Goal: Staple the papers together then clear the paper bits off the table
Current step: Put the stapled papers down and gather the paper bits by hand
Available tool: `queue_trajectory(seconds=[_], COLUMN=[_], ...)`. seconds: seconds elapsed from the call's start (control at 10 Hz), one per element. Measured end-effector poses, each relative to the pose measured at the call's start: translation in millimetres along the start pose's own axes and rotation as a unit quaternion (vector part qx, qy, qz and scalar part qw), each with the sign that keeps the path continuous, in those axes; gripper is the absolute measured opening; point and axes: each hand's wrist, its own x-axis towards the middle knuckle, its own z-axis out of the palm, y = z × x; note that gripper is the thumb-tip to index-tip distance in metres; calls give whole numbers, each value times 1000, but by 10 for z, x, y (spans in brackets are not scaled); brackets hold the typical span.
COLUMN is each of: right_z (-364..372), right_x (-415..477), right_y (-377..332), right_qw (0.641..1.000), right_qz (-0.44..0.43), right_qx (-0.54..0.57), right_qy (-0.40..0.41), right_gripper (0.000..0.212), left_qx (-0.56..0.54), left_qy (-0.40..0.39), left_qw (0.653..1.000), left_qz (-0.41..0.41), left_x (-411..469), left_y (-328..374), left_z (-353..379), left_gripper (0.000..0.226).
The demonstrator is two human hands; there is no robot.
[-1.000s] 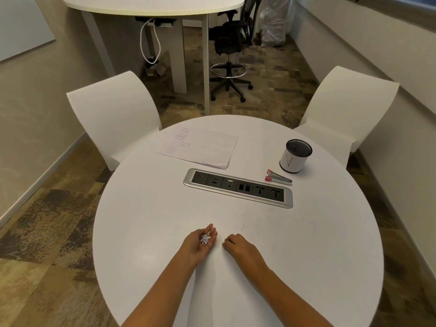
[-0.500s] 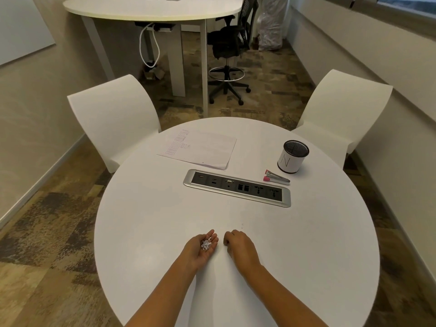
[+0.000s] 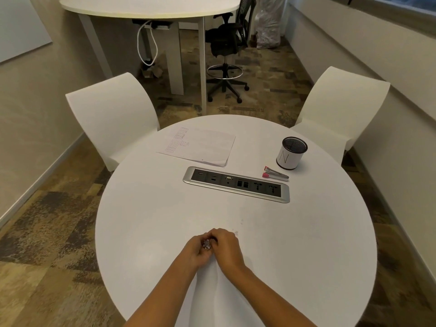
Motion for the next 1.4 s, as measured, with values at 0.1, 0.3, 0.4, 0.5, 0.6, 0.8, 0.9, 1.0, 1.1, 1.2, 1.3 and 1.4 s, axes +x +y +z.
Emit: queue_trajectory(seconds=[0.1,0.3,0.4,0.5,0.6,0.8,0.9,1.0,1.1,1.2,1.3,1.4], right_z=[-35,-319,-452,-452,-380,-349,-379,-389,-398,-393,-367,-362], right_x=[0,213,315,363,347,142,12,-77,-134,-151,-126,-133], right_y=[15,297,559,713,757,823,828,826,816,781,725,593], right_qw=[1000,991,988,992,987,965,962,961,960,961,955,944], right_qz=[-17,30,68,45,-19,-125,-148,-147,-139,-114,-91,-80], right_qx=[-19,56,-10,-90,-161,-226,-229,-234,-241,-252,-280,-319], right_qy=[10,121,135,80,16,-32,-18,-16,-18,-16,-26,-15], right_gripper=[21,15,25,35,42,39,32,28,24,20,19,23], left_qx=[-14,8,17,22,24,22,27,35,37,34,34,36], left_qy=[-13,1,6,7,10,11,11,10,10,13,13,13], left_qw=[1000,1000,1000,1000,1000,1000,1000,999,999,999,999,999], left_qz=[-15,-22,-19,-16,-11,-5,-5,-6,-9,-5,-11,-15], left_x=[-27,-97,-122,-147,-165,-155,-140,-131,-130,-111,-102,-100], left_y=[7,37,56,59,55,47,29,7,-9,-8,-19,-33], left_z=[13,95,78,71,65,68,81,87,89,84,70,64], left_gripper=[21,31,35,35,35,35,35,35,35,35,35,34])
